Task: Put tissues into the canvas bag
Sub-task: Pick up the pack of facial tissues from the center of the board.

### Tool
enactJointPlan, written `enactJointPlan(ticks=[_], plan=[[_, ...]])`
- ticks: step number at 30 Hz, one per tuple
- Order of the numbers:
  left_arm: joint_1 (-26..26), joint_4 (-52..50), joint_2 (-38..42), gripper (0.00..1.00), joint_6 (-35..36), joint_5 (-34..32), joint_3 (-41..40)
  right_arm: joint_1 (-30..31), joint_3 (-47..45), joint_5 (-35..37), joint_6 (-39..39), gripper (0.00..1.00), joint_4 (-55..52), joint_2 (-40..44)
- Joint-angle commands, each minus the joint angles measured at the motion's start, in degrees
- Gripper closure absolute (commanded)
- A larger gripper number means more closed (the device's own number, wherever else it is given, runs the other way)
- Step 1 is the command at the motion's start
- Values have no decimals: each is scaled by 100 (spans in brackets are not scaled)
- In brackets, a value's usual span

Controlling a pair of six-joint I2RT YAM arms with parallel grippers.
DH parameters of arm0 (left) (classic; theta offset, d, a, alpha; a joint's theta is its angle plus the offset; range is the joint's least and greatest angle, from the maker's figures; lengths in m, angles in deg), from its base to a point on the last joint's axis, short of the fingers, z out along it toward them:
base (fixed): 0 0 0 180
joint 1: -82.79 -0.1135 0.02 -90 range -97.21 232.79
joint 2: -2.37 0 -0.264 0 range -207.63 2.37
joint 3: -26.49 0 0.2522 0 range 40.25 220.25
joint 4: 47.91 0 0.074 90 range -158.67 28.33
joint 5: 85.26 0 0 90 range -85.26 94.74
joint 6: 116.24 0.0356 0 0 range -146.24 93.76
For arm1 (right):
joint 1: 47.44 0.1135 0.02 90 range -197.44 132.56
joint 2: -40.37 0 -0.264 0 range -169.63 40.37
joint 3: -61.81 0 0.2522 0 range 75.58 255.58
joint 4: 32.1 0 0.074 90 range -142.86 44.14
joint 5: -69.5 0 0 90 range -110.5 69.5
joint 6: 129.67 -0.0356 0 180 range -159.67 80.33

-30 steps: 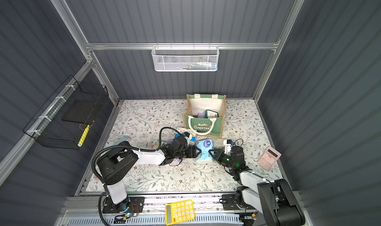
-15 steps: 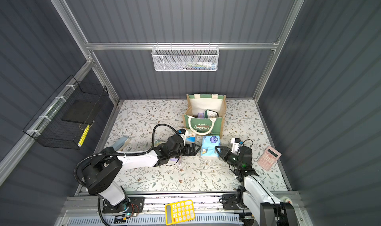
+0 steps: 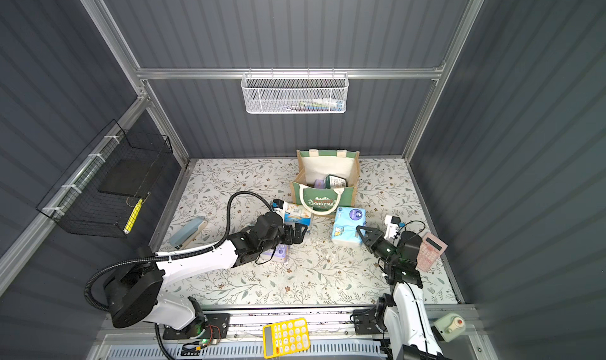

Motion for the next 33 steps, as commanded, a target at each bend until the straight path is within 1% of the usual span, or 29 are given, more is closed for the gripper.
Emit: enactJointPlan(ticks=[1,8,12,15,20,24,27,30,33], plan=[[-63,-427,234,0,204,-414,-11,-429,255,-675,-167,71,-4,102],[-210,-654,446,0,271,-596,-36,-1369,691,-1319,-444,71,-56,328],[-361,-674,504,0,231,-514,-86,-1671,954,-1556,-512,72,-144,312],[-532,-654,555,0,182,-340,-141,-1768,1123,-1604,-647,72,-115,311],[-738,-753,543,0,168,-210,-177,-1761,1392,-1534,-1092,72,171,285],[-846,-723,497,0,148,-78,-227,-1687,1612,-1354,-1165,72,181,238],[-882,-657,481,0,139,30,-271,-1517,1832,-1146,-1180,72,180,100],[-891,-613,455,0,130,103,-286,-1153,2117,-867,-1116,72,198,-162],[-903,-599,447,0,126,141,-293,-601,2511,-503,-953,72,149,-532]])
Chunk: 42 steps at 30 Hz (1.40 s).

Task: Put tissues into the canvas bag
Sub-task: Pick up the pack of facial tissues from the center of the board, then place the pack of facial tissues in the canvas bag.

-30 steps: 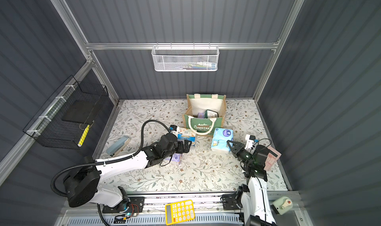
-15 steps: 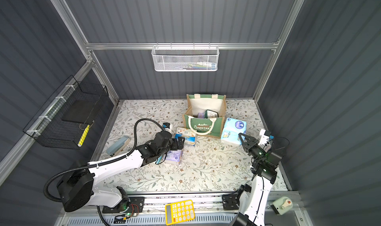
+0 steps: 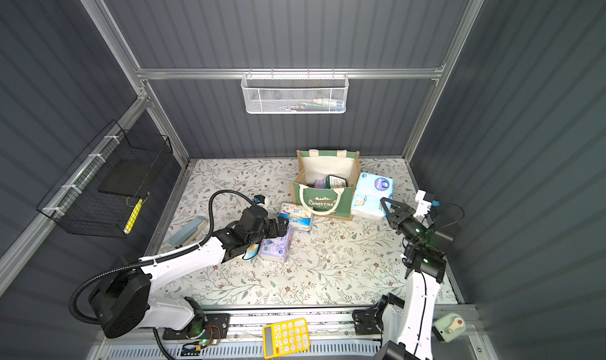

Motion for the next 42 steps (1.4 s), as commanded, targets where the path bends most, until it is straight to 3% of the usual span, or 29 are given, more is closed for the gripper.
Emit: enactJointPlan(ticks=[1,7,14,24,42], plan=[[-35,4,25,0,10,137,-85,506,518,508,174,73,167,-290],[-60,31,161,0,67,165,-222,1365,1449,1574,656,74,-231,-1065],[-174,23,340,0,59,103,-415,2146,2601,2336,986,74,-560,-2201],[-444,-48,676,0,45,72,-709,3020,3916,2966,1311,74,-1062,-3612],[-612,-91,926,0,28,131,-941,3877,4251,3413,1439,74,-1273,-4646]])
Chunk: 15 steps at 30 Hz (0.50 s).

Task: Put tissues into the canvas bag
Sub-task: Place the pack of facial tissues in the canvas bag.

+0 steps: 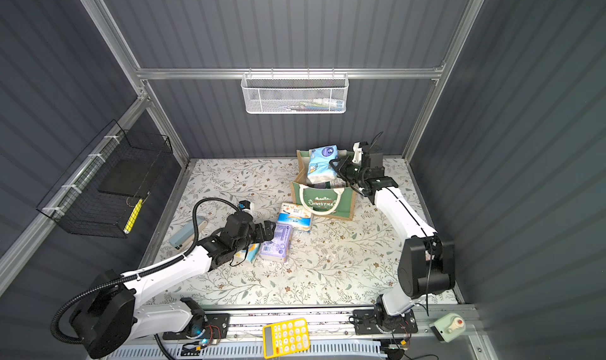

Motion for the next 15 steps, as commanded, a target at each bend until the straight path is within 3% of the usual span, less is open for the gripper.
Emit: enactJointPlan(ticks=[1,15], plan=[[-50,-89,100,0,36,33,-91,137,233,106,143,74,-4,-126],[-148,-398,457,0,79,-195,-153,338,385,526,311,73,-221,-609]])
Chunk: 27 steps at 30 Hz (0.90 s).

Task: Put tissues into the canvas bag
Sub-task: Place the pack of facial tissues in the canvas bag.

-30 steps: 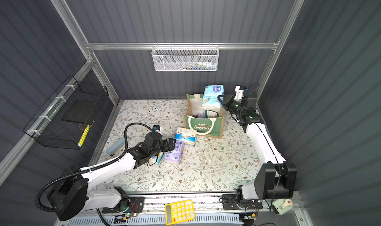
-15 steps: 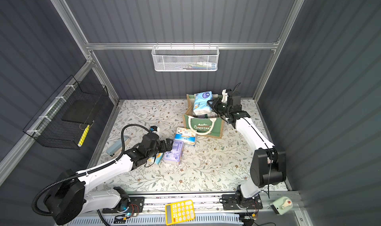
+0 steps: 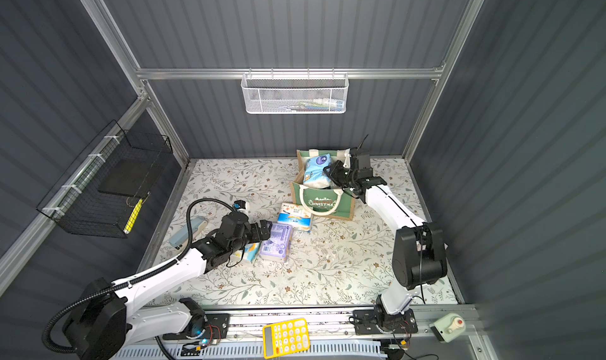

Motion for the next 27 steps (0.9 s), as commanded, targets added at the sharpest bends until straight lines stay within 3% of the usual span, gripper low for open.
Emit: enactJointPlan(ticks=[1,20,27], plan=[[-53,-167,90,0,78,-95,-93,39,312,24,158,73,24,-194],[-229,-639,531,0,162,-422,-114,149,577,-245,466,73,-393,-994],[-334,-970,703,0,107,-562,-98,151,724,-342,649,64,-550,-1177]])
